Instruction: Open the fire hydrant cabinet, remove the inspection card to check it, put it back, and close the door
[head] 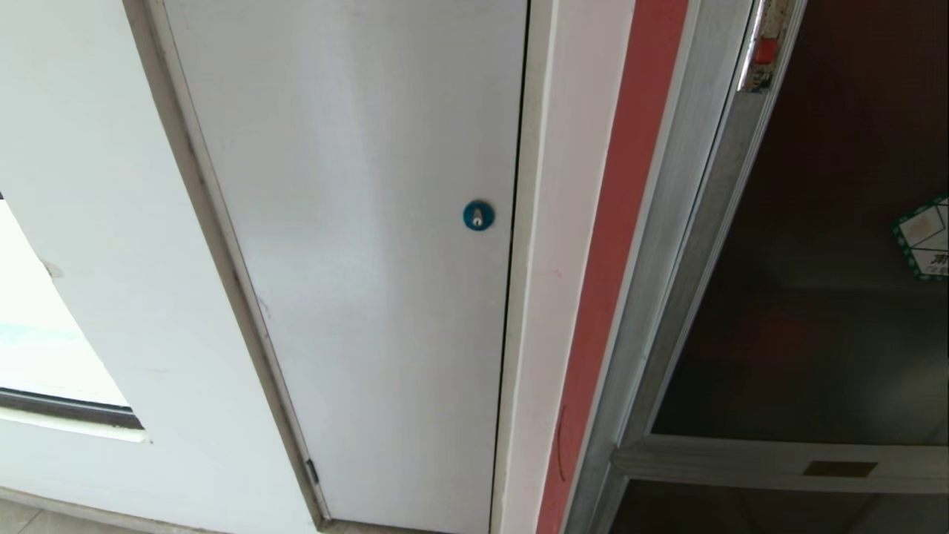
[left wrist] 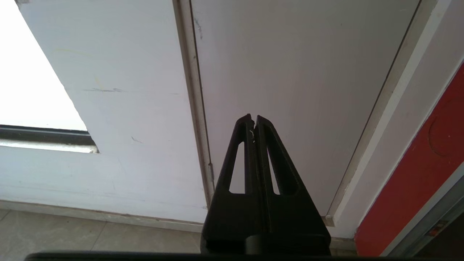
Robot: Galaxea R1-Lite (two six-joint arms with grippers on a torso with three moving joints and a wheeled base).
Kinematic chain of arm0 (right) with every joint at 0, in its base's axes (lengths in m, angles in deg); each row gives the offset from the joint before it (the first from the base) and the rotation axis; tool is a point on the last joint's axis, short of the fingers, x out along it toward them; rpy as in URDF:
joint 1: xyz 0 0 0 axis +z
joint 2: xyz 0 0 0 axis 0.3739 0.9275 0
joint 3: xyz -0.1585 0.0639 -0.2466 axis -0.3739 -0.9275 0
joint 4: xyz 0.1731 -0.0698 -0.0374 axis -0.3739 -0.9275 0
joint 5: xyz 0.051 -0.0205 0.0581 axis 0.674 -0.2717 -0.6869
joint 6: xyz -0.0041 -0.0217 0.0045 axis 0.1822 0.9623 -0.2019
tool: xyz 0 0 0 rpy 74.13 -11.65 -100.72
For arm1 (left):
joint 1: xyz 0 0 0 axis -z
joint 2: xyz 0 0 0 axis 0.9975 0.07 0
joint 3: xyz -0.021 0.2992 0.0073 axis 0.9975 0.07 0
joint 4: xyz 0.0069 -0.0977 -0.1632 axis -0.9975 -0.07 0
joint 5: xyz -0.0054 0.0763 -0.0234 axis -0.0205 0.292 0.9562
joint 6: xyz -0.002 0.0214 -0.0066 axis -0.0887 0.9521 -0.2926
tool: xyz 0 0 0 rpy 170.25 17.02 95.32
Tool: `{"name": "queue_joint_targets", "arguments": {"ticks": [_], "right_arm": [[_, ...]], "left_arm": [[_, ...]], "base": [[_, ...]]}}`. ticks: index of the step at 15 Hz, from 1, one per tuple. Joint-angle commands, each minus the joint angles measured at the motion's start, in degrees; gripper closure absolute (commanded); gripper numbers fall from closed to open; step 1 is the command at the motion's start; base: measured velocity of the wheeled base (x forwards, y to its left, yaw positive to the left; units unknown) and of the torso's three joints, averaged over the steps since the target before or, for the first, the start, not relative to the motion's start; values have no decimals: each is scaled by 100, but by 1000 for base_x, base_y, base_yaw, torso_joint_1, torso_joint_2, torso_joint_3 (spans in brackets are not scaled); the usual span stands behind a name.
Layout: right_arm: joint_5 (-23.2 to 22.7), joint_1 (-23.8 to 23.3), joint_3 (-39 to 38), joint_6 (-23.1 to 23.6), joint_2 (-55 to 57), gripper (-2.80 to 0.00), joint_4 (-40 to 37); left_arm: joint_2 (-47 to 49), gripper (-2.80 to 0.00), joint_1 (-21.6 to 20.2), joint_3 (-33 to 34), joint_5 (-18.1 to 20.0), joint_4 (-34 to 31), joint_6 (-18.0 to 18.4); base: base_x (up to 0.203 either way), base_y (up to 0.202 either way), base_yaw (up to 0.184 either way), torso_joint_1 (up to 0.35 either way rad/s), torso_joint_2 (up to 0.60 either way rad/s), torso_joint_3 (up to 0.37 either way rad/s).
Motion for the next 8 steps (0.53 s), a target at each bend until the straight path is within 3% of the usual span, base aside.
{"name": "queue_joint_targets", "arguments": {"ticks": [1, 5, 8], "right_arm": [[333, -176, -154, -2, -697, 0, -265], [563, -919, -709, -8, -1477, 0, -339], [541, -1042, -1349, 12, -2253, 0, -336]], "left_arm": [[-4, 0, -1, 35, -1, 2, 0], [-4, 0, -5, 35, -1, 2, 0], [-4, 0, -5, 35, -1, 2, 0]], "base": [[0, 0, 0, 0, 0, 0], [0, 0, 0, 0, 0, 0], [0, 0, 0, 0, 0, 0]]}}
